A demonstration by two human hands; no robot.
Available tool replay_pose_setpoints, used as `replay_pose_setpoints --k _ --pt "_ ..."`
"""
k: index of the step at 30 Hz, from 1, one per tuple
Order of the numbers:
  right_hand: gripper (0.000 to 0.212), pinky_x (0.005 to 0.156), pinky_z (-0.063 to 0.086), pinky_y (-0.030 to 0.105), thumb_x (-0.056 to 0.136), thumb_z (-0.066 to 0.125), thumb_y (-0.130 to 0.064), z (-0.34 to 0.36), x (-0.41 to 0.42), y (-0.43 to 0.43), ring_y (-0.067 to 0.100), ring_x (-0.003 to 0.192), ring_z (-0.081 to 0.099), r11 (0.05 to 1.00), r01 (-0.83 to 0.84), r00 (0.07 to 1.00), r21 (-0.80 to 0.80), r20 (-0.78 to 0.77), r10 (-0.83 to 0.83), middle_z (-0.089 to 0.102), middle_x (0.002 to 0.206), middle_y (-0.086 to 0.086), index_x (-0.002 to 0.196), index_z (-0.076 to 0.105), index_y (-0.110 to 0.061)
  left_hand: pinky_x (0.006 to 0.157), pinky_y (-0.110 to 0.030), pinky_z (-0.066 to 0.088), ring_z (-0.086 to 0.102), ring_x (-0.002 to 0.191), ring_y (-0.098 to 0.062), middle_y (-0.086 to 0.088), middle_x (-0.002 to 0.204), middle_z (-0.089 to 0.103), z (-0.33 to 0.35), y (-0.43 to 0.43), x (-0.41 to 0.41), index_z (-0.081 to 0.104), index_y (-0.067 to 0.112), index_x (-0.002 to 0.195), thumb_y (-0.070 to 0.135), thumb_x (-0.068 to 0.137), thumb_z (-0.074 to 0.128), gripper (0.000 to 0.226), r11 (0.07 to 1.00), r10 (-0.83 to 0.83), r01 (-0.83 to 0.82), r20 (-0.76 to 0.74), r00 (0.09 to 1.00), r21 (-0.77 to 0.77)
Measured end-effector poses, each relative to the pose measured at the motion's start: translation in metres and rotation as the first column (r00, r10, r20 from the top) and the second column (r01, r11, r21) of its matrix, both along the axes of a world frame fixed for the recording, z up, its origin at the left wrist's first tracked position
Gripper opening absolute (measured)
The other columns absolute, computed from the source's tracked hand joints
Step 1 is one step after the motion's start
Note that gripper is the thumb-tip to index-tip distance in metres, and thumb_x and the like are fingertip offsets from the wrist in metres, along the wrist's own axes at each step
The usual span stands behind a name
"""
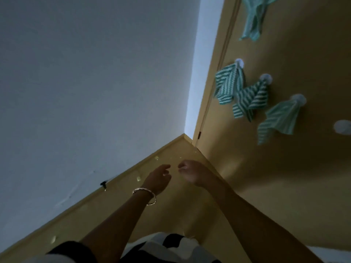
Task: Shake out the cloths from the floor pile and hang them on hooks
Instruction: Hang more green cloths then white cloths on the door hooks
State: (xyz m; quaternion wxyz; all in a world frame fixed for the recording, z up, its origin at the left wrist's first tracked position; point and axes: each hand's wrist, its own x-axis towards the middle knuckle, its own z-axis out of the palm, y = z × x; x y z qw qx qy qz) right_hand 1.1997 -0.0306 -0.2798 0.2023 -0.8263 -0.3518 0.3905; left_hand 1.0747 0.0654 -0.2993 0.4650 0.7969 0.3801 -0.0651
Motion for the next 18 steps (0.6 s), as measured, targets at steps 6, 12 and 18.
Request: replay_pose_setpoints --k 6,12,18 --pt "0.023 0.078 0.043 0.027 0.093 0.046 -0.024 0.016 -0.11 0.125 0.021 0.103 0.06 0.925 -0.374 0.92 -0.068 0.099 0.38 0.064 0.113 0.005 0.105 0.064 -0.014 0.093 -0.033 0.046 0.059 0.107 -0.026 -0.009 0.113 0.063 -0.011 0.085 -0.151 0.057 0.012 0.123 0.011 0.089 0.055 0.034 0.892 0.451 -0.45 0.035 0.892 -0.035" --pt "0.035 0.085 0.044 0.029 0.095 0.044 -0.031 0.009 -0.29 0.221 0.025 0.113 0.057 0.692 -0.703 0.687 -0.164 0.094 0.72 0.059 0.128 0.009 0.123 0.058 -0.015 0.073 -0.03 0.046 0.057 0.076 -0.026 -0.014 0.096 0.063 -0.026 0.145 -0.315 0.057 0.005 0.119 0.005 0.09 0.047 0.031 0.614 0.787 -0.782 0.01 0.617 -0.104" --pt "0.038 0.091 0.045 0.032 0.096 0.042 -0.03 0.017 -0.421 0.281 0.023 0.117 0.053 0.495 -0.851 0.48 -0.173 0.122 0.868 0.053 0.135 0.007 0.13 0.053 -0.016 0.085 -0.031 0.046 0.061 0.103 -0.032 -0.014 0.113 0.065 -0.022 0.177 -0.427 0.056 0.011 0.123 0.008 0.089 0.046 0.036 0.419 0.907 -0.902 0.012 0.42 -0.103"
